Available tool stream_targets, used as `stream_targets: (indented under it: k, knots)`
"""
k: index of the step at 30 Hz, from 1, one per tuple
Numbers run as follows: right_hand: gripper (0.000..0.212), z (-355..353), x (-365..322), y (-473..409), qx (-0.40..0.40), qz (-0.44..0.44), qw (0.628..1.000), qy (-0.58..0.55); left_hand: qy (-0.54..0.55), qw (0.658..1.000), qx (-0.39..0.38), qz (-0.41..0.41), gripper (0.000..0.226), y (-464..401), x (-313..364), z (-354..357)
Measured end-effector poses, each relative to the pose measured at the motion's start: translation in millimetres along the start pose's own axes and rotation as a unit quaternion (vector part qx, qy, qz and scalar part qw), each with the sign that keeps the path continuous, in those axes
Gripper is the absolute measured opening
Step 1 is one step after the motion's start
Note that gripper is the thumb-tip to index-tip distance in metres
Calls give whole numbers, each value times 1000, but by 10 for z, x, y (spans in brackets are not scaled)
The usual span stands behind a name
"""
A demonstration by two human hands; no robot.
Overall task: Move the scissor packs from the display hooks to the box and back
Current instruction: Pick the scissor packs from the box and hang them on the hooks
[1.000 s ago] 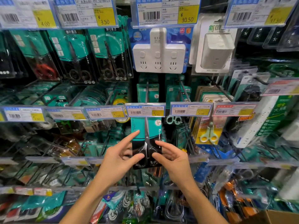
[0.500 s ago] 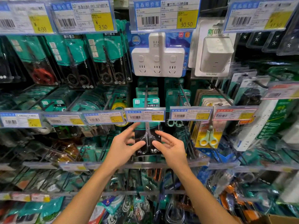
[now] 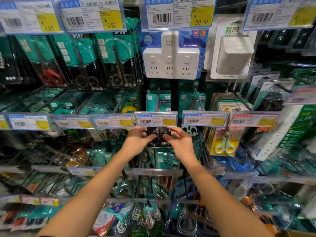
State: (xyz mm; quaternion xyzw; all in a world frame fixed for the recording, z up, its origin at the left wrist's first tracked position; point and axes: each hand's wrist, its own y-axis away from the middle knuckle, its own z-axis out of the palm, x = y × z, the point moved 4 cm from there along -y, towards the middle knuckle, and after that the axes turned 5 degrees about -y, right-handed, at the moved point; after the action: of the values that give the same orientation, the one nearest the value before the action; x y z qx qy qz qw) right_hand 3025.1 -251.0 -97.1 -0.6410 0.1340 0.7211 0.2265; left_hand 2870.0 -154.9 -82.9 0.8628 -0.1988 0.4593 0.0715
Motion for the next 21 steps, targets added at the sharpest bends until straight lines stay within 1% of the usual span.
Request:
stream_targets:
  k: [2, 5, 8, 12, 15, 17, 18, 21]
  knots:
    - [34, 8, 3, -29, -5, -3, 1000, 17, -26, 1000, -6, 0, 38, 3, 27, 9]
    - [30, 21, -21, -42, -23, -12, 999, 34, -71, 997, -9, 21, 45, 30, 37, 23]
    - [31, 26, -37, -40, -43, -3, 998, 52, -98, 994, -14, 47, 46, 108, 76, 42]
    - [40, 57, -65, -39, -58, 24, 995, 83, -146, 985, -42, 81, 70, 210, 197, 60]
    - [52, 58, -95, 54, -70, 63, 990, 108, -221, 972, -74, 39, 80, 301, 206, 56]
    - [60, 11, -110, 173, -75, 72, 976, 193, -273, 958, -86, 29, 78, 391, 244, 57]
    - [62, -11, -116, 252, -84, 65, 962, 253, -299, 950, -86, 36, 75, 451, 254, 67]
    - [70, -86, -85, 503, -108, 36, 900, 421, -383, 919, -76, 52, 67, 696, 291, 111]
